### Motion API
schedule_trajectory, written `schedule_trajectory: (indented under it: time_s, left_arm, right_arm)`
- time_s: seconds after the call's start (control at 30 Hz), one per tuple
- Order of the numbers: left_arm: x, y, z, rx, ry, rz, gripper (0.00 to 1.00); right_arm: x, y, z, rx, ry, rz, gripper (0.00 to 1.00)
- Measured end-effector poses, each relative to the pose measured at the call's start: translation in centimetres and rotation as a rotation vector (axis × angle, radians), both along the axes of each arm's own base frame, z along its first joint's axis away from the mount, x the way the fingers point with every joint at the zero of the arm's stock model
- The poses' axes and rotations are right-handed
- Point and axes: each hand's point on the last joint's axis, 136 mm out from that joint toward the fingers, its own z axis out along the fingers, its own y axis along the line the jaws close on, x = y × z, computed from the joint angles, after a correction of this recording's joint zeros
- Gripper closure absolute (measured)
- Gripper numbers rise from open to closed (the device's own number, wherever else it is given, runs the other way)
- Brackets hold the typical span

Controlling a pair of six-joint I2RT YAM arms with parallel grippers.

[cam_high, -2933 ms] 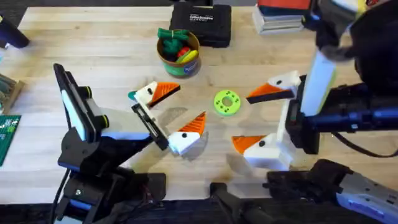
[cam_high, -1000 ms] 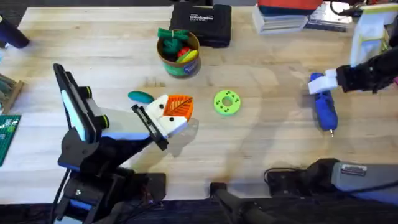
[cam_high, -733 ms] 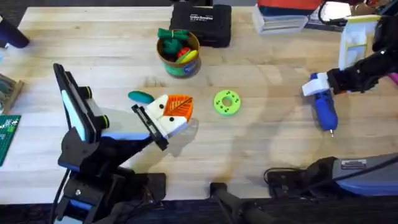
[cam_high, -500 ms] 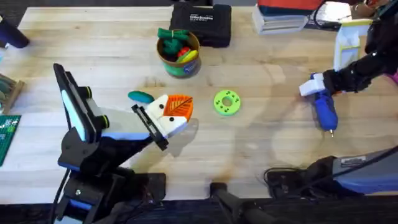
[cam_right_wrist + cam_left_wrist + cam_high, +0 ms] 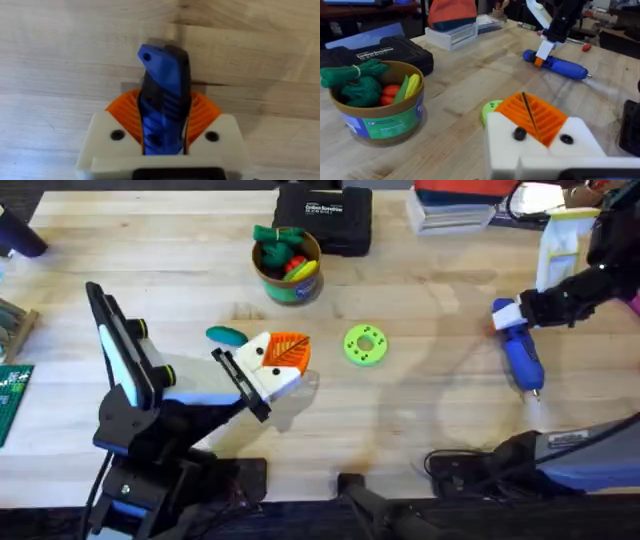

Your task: Pick up the gripper from the table and insert it into the empty holder that is missing its gripper. Then pick up a screw, insert it into the mounting hole, and use the screwdriver to tighten it. Finally, clean up the table by picking up the vegetable and placing it into the bucket.

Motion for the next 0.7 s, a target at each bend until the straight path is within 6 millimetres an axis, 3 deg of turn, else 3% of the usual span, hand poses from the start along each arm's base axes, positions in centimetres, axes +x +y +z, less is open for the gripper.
schedule_trajectory:
  time_s: [0.07, 0.47, 0.57, 0.7]
  left_arm:
    - [0.0, 0.0, 0.0, 0.0, 0.0, 0.0, 0.997]
    - [0.0, 0.0, 0.0, 0.0, 0.0, 0.0, 0.997]
    - [0.0, 0.0, 0.0, 0.0, 0.0, 0.0, 0.997]
    - [0.0, 0.0, 0.0, 0.0, 0.0, 0.0, 0.997]
  right_arm:
    - [0.0, 0.1, 0.0, 0.003, 0.0, 0.001, 0.695]
    - [-0.5, 0.4, 0.5, 0.018, 0.024, 0.002, 0.717]
    - [0.1, 0.1, 2.0, 0.001, -0.014, -0.008, 0.722]
    - [1.3, -0.5, 6.2, -0.053, -0.146, -0.024, 0.727]
